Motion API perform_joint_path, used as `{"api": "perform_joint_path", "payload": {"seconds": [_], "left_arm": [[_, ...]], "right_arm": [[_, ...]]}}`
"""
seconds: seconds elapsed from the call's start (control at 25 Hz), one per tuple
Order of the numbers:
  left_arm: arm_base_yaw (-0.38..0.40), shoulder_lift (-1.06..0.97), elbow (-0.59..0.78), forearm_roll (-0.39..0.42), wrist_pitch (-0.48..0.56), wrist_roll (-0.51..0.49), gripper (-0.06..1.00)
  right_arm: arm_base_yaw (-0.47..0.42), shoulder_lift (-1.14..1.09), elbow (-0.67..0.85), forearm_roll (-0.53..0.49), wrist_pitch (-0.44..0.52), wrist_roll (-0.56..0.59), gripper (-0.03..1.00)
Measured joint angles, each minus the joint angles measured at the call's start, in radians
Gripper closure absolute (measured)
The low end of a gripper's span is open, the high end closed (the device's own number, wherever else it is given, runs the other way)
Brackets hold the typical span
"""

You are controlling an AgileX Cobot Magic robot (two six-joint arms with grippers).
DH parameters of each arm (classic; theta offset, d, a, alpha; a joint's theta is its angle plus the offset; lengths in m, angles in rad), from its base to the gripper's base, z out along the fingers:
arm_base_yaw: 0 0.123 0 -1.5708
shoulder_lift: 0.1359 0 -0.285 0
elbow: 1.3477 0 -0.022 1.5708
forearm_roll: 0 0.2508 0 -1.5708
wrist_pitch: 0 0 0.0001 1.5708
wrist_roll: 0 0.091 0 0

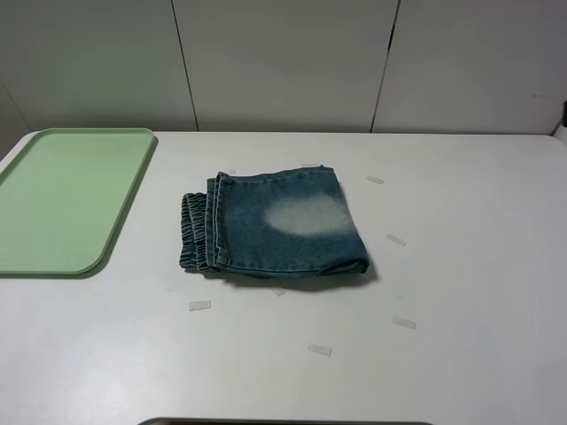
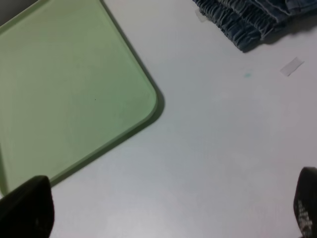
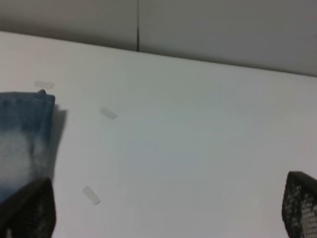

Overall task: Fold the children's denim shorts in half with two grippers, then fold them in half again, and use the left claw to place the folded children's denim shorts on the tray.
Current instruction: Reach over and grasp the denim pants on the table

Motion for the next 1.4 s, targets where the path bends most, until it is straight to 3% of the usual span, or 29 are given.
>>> {"api": "perform_joint_path", "payload": {"seconds": [0.28, 0.72, 1.04, 1.4], "left_arm": [[0.0, 0.0, 0.0, 0.0, 0.0, 0.0, -0.02], [0.0, 0.0, 0.0, 0.0, -0.002, 0.0, -0.02], [0.0, 0.0, 0.0, 0.0, -0.002, 0.0, -0.02], [0.0, 0.0, 0.0, 0.0, -0.002, 0.0, -0.02]], "right_arm": [[0.0, -0.331, 0.065, -0.008, 0.15, 0.001, 0.27], [0.0, -0.629, 0.102, 0.038, 0.253, -0.004, 0.27], [0.001, -0.67, 0.102, 0.042, 0.336, -0.042, 0.27], [0.001, -0.67, 0.177, 0.099, 0.337, -0.046, 0.27]]}}
